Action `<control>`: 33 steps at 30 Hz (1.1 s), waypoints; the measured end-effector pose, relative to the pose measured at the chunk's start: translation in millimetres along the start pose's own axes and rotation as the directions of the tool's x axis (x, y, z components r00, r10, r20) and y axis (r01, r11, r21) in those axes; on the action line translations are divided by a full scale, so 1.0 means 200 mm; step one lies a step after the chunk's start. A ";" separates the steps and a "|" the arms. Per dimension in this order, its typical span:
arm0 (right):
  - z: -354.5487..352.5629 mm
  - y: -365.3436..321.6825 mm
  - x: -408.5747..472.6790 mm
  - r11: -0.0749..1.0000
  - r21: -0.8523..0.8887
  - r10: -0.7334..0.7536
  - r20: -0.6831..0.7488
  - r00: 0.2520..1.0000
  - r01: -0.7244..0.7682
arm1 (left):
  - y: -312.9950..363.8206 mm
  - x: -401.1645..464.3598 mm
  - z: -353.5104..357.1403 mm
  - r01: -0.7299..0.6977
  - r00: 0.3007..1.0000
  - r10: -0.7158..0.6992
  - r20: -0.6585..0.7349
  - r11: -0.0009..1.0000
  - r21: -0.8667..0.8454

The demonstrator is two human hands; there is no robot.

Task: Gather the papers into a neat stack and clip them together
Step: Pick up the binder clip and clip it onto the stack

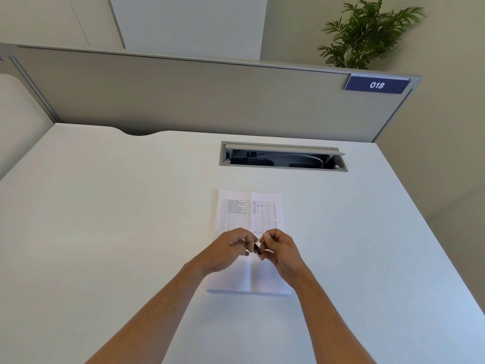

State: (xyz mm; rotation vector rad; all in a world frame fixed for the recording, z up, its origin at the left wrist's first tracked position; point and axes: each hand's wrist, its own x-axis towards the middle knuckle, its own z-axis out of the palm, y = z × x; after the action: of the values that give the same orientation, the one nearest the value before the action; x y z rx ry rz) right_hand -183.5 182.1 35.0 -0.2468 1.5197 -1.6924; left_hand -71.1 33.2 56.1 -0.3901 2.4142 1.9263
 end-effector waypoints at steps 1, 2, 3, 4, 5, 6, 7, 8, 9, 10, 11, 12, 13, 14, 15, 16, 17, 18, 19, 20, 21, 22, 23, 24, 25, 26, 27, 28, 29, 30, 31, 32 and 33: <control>0.00 0.00 0.00 1.000 -0.005 -0.008 -0.011 1.000 0.008 | 0.00 0.00 0.00 0.020 1.000 -0.021 -0.016 0.999 -0.048; 0.00 0.00 0.00 0.999 -0.027 -0.018 -0.017 1.000 0.017 | 0.00 0.00 0.01 0.038 0.999 -0.040 -0.025 0.997 -0.074; 0.00 0.00 0.01 0.998 -0.061 -0.029 -0.019 0.999 0.027 | 0.00 0.00 0.02 0.054 0.998 -0.056 -0.032 0.996 -0.071; 0.00 0.00 0.01 0.995 -0.095 -0.038 -0.017 0.999 0.037 | -0.01 0.00 0.02 0.068 0.997 -0.069 -0.047 0.997 -0.036; 0.00 0.01 0.01 0.992 -0.122 -0.046 -0.015 0.999 0.043 | -0.01 0.01 0.03 0.080 0.995 -0.078 -0.067 0.997 0.016; 0.01 0.01 0.01 0.989 -0.142 -0.051 -0.014 0.999 0.048 | -0.02 0.01 0.04 0.089 0.993 -0.083 -0.088 0.994 0.065; 0.01 0.01 0.01 0.986 -0.158 -0.055 -0.012 0.998 0.053 | -0.03 0.01 0.05 0.094 0.991 -0.084 -0.105 0.991 0.098; 0.02 0.02 0.01 0.984 -0.170 -0.060 -0.013 0.998 0.057 | -0.04 0.01 0.06 0.098 0.990 -0.085 -0.113 0.989 0.112; 0.02 0.02 0.01 0.982 -0.177 -0.064 -0.018 0.998 0.060 | -0.05 0.01 0.06 0.102 0.990 -0.090 -0.111 0.989 0.111; 0.02 0.02 0.01 0.982 -0.177 -0.068 -0.025 0.997 0.062 | -0.05 0.01 0.06 0.107 0.990 -0.097 -0.104 0.989 0.101; 0.01 0.03 0.01 0.983 -0.172 -0.070 -0.035 0.997 0.063 | -0.05 0.00 0.06 0.107 0.991 -0.100 -0.094 0.991 0.082; 0.01 0.03 0.01 0.985 -0.163 -0.070 -0.044 0.997 0.062 | -0.05 0.00 0.05 0.104 0.991 -0.098 -0.086 0.993 0.058; 0.01 0.03 0.01 0.986 -0.153 -0.068 -0.052 0.996 0.059 | -0.05 -0.01 0.05 0.096 0.993 -0.093 -0.078 0.995 0.033; 0.00 0.04 0.01 0.989 -0.140 -0.060 -0.057 0.997 0.051 | -0.04 -0.01 0.04 0.084 0.994 -0.083 -0.071 0.996 0.009; 0.00 0.04 0.01 0.991 -0.124 -0.049 -0.063 0.997 0.041 | -0.04 -0.02 0.04 0.069 0.996 -0.069 -0.063 0.998 -0.010; 0.01 0.04 0.01 0.994 -0.102 -0.036 -0.067 0.997 0.029 | -0.03 -0.02 0.03 0.056 0.997 -0.056 -0.055 0.998 -0.016; 0.01 0.03 0.01 0.997 -0.077 -0.021 -0.068 0.997 0.015 | -0.03 -0.02 0.03 0.046 0.998 -0.046 -0.047 0.999 -0.012; 0.01 0.03 0.01 0.999 -0.052 -0.005 -0.067 0.998 0.002 | -0.03 -0.02 0.03 0.037 0.998 -0.037 -0.042 0.999 -0.003; 0.01 0.03 0.01 0.999 -0.031 0.011 -0.063 0.998 -0.013 | -0.03 -0.02 0.02 0.027 0.999 -0.027 -0.041 1.000 0.005; 0.01 0.02 0.01 0.999 -0.018 0.027 -0.057 0.998 -0.028 | -0.03 -0.02 0.02 0.015 0.999 -0.014 -0.045 1.000 0.014; 0.01 0.02 0.00 0.999 -0.010 0.042 -0.049 0.998 -0.042 | -0.03 -0.02 0.02 -0.002 0.998 0.004 -0.055 0.999 0.032; 0.01 0.02 0.00 0.998 -0.005 0.055 -0.039 0.998 -0.056 | -0.03 -0.02 0.01 -0.022 0.997 0.026 -0.069 0.998 0.061; 0.02 0.02 0.00 0.998 0.002 0.067 -0.028 0.997 -0.067 | -0.03 -0.02 0.01 -0.037 0.995 0.045 -0.085 0.995 0.094; 0.02 0.02 0.00 0.997 0.009 0.075 -0.017 0.997 -0.075 | -0.03 -0.01 0.01 -0.046 0.993 0.059 -0.102 0.991 0.122; 0.02 0.01 0.00 0.997 0.016 0.079 -0.005 0.997 -0.079 | -0.03 -0.01 0.01 -0.054 0.990 0.073 -0.121 0.987 0.148; 0.02 0.01 0.00 0.997 0.026 0.079 0.008 0.997 -0.079 | -0.03 -0.01 0.01 -0.063 0.986 0.088 -0.139 0.983 0.172; 0.02 0.01 0.00 0.996 0.039 0.077 0.022 0.997 -0.077 | -0.03 -0.01 0.01 -0.072 0.982 0.103 -0.157 0.979 0.193; 0.02 0.01 0.00 0.996 0.051 0.073 0.034 0.997 -0.075 | -0.03 -0.01 0.01 -0.080 0.978 0.117 -0.174 0.975 0.207; 0.02 0.01 -0.01 0.996 0.058 0.069 0.047 0.996 -0.072 | -0.03 0.00 0.01 -0.089 0.973 0.132 -0.191 0.972 0.216; 0.02 0.01 -0.01 0.996 0.060 0.065 0.060 0.996 -0.069 | -0.03 0.00 0.02 -0.098 0.968 0.145 -0.205 0.970 0.222; 0.02 0.01 0.00 0.996 0.062 0.061 0.073 0.995 -0.065 | -0.04 0.00 0.01 -0.104 0.964 0.153 -0.216 0.969 0.225; 0.01 0.01 0.00 0.996 0.063 0.056 0.088 0.995 -0.062 | -0.03 0.00 0.01 -0.108 0.962 0.159 -0.221 0.969 0.222; 0.01 0.01 0.00 0.996 0.063 0.053 0.103 0.993 -0.060 | -0.03 0.00 0.01 -0.115 0.961 0.163 -0.223 0.970 0.216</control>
State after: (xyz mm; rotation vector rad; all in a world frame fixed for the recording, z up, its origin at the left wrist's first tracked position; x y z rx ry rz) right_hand -181.6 181.7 33.4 -0.2487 1.3814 -1.6575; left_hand -69.3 33.8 49.2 -0.4798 2.8312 1.7497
